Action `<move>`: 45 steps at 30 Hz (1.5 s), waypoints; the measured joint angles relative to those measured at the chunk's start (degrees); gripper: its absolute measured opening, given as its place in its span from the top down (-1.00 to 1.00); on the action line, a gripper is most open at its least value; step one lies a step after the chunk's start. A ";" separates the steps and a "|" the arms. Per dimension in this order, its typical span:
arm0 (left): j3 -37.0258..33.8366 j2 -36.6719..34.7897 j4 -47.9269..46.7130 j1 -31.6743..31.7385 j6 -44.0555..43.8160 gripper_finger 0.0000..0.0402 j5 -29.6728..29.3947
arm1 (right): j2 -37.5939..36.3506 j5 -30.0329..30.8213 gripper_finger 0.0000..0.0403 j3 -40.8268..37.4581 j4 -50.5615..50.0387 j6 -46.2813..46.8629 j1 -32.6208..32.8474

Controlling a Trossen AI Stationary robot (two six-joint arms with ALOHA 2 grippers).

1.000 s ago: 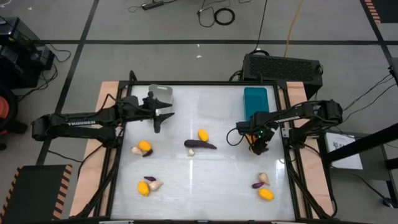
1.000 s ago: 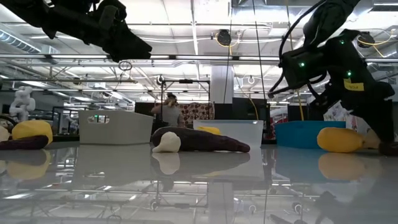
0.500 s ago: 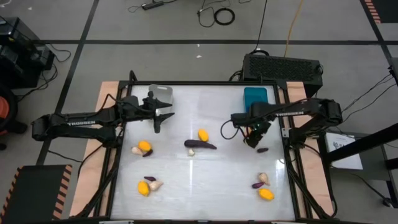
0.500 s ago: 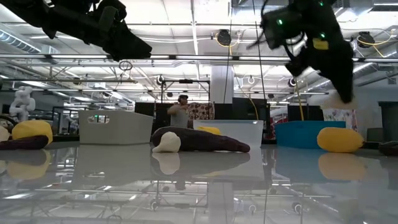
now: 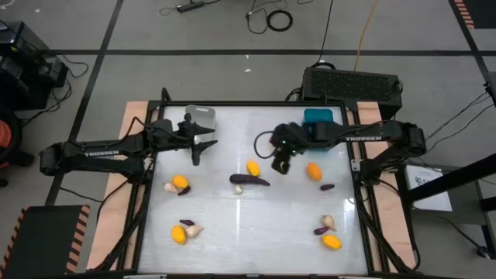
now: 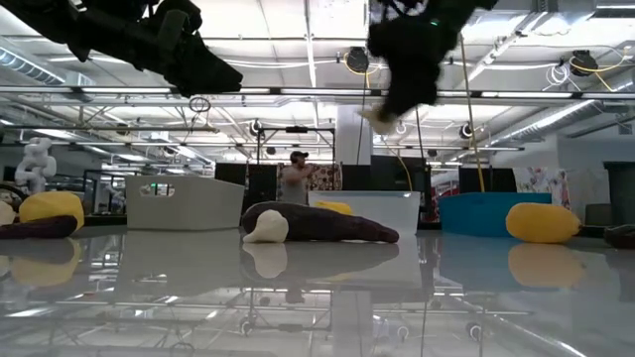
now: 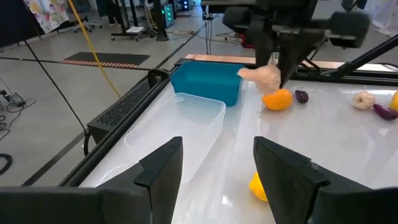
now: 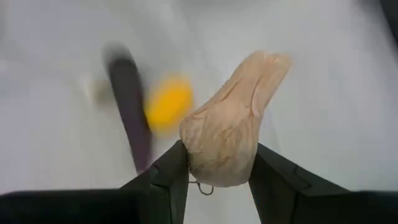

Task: Sort produce into baskets
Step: Put the garlic into the gray bin

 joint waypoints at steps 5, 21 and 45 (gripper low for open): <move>0.02 0.00 -1.28 0.00 -0.02 -0.02 -1.09 | 2.58 0.01 0.33 0.07 23.60 -8.87 -0.86; 0.07 -2.13 -18.80 0.12 -11.45 -0.02 -46.27 | 27.23 -0.38 0.33 1.03 79.44 -9.38 -8.90; 1.79 -3.65 -33.73 4.81 -15.38 -0.02 -52.05 | 58.18 -4.60 0.25 51.22 42.99 -13.91 -8.12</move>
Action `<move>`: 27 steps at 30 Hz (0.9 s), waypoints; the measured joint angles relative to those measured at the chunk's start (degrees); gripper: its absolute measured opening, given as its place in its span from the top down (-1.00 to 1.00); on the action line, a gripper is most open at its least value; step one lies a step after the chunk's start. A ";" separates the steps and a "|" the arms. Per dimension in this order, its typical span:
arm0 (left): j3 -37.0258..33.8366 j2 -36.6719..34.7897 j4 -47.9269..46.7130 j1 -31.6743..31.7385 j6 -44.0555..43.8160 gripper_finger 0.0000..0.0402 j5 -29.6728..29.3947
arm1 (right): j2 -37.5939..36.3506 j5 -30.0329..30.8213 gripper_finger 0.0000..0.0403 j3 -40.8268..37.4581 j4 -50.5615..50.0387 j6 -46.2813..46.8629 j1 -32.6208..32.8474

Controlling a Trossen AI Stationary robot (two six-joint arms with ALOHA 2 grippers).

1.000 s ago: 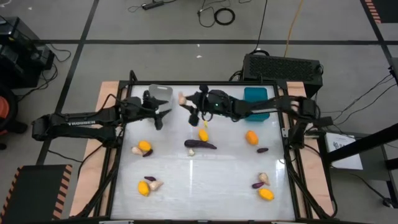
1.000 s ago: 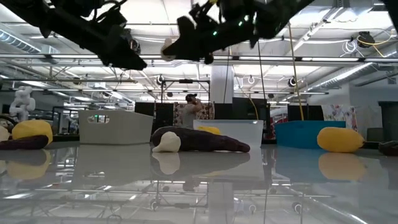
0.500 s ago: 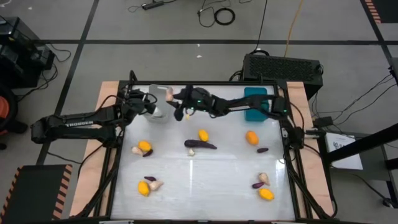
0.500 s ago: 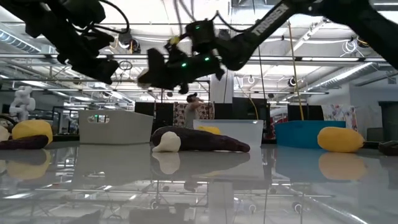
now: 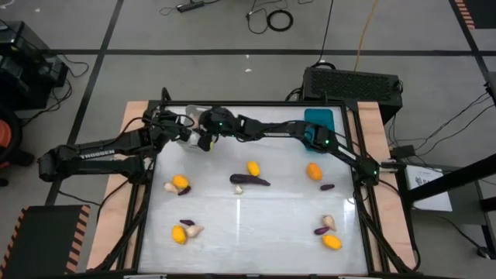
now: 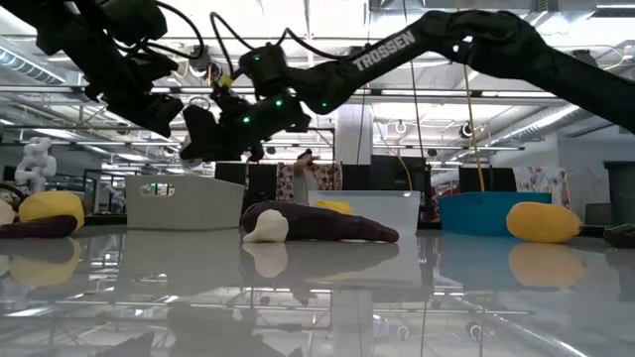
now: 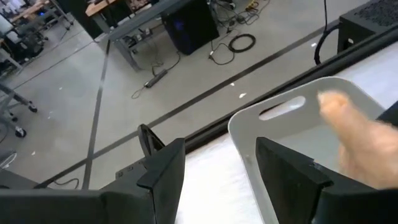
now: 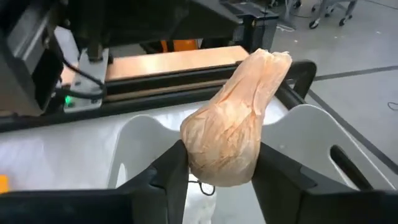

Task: Sort produce into baskets
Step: Put the garlic into the gray bin

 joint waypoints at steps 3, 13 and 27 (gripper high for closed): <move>0.00 0.02 -0.01 -0.01 0.53 -0.02 1.26 | 0.49 0.04 0.12 2.99 -4.54 -0.86 0.06; 0.00 0.01 -0.04 0.00 1.54 -0.02 2.51 | 0.42 0.46 -0.25 13.12 -21.38 2.10 -1.33; -0.02 -0.98 0.63 -0.31 1.55 -0.02 16.09 | -10.92 -0.24 -0.24 13.06 -57.38 11.23 -2.27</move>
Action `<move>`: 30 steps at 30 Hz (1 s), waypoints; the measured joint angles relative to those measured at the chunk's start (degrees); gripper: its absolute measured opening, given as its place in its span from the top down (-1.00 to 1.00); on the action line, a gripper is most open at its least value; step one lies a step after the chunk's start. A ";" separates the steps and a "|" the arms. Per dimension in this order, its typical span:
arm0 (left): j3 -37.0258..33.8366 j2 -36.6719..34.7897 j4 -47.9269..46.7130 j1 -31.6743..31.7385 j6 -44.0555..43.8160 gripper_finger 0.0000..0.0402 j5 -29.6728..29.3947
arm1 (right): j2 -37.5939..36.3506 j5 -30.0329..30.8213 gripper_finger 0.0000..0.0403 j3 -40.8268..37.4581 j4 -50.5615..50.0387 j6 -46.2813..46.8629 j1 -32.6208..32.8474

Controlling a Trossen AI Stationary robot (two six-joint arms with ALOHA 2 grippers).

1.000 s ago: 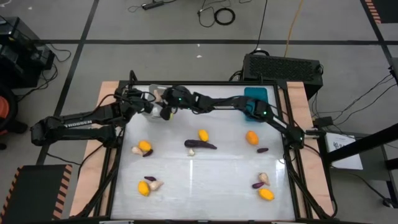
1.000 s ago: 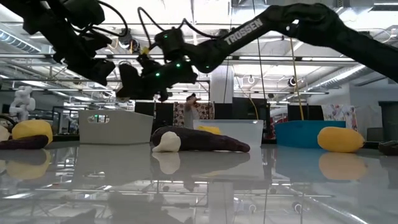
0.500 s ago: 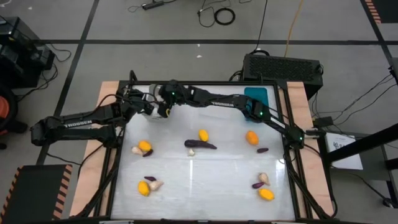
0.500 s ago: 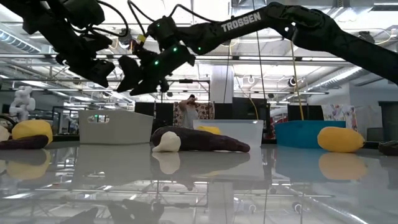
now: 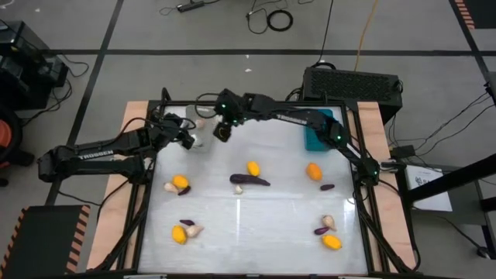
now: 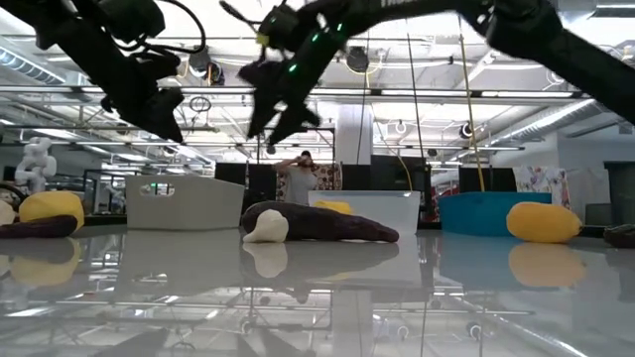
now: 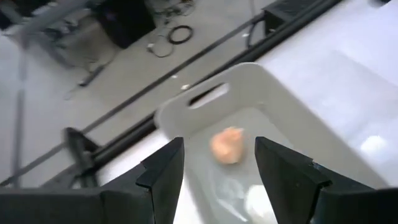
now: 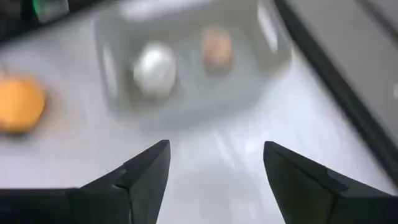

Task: Sort produce into baskets
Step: Put the garlic into the gray bin

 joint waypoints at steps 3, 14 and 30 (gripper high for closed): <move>0.00 0.00 2.86 -0.02 1.21 -0.02 5.18 | -4.39 -0.09 -0.21 0.00 -12.41 3.93 1.43; -0.04 0.00 21.14 -7.47 4.69 -0.02 47.20 | -15.80 0.42 -0.20 -0.09 -37.06 10.64 14.13; 2.78 5.76 38.68 -33.03 5.77 -0.02 41.97 | -20.97 30.09 -0.20 -4.64 -35.02 30.27 47.34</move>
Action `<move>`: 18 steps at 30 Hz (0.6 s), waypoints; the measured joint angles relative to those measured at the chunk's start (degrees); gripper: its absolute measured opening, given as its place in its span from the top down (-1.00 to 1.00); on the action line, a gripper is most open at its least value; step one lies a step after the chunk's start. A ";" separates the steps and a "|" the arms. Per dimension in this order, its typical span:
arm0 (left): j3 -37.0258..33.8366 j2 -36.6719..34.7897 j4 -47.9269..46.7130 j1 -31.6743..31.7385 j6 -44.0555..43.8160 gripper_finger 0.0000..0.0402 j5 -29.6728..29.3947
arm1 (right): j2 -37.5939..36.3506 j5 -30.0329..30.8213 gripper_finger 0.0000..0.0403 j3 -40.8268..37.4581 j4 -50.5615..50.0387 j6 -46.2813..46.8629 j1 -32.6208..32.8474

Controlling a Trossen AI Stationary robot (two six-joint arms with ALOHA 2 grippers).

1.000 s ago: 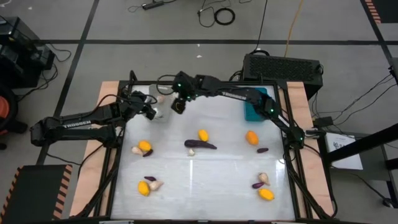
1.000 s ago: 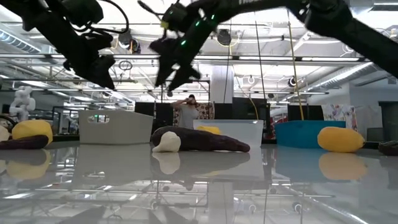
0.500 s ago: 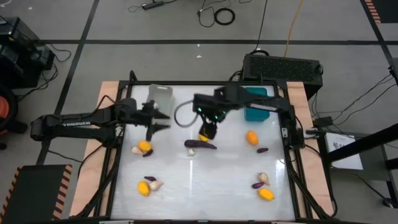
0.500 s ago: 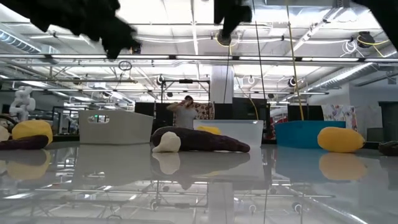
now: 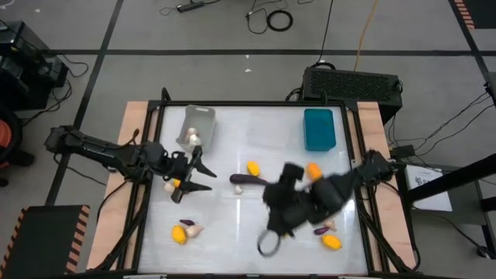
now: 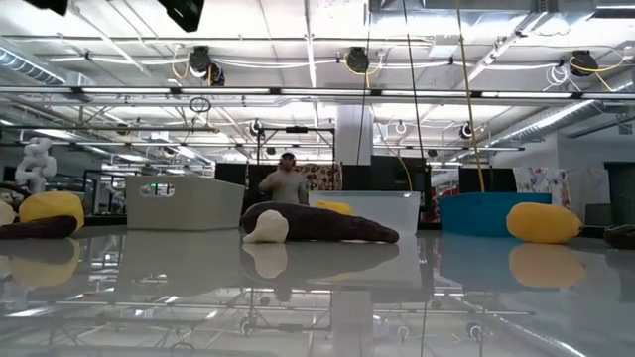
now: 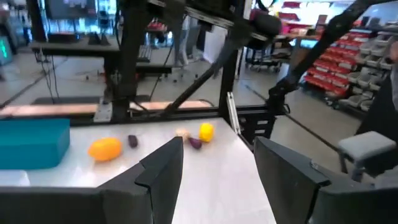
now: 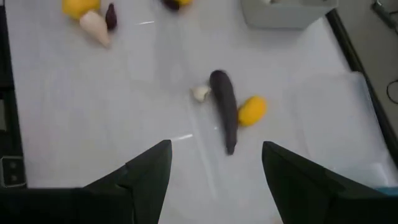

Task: Sort produce into baskets
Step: Put the garlic into the gray bin

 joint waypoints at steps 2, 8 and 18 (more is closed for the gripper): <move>1.90 0.83 -5.95 -2.70 -2.02 -0.02 -0.60 | 0.00 1.15 -0.20 -2.34 0.17 3.62 2.69; 9.65 5.94 -23.34 -11.98 -8.90 -0.02 -8.50 | 0.04 9.06 -0.20 -12.43 2.95 9.23 8.31; 16.83 14.76 -33.28 -19.92 -16.36 -0.02 -15.35 | -9.66 5.81 -0.20 -35.45 18.75 8.39 7.54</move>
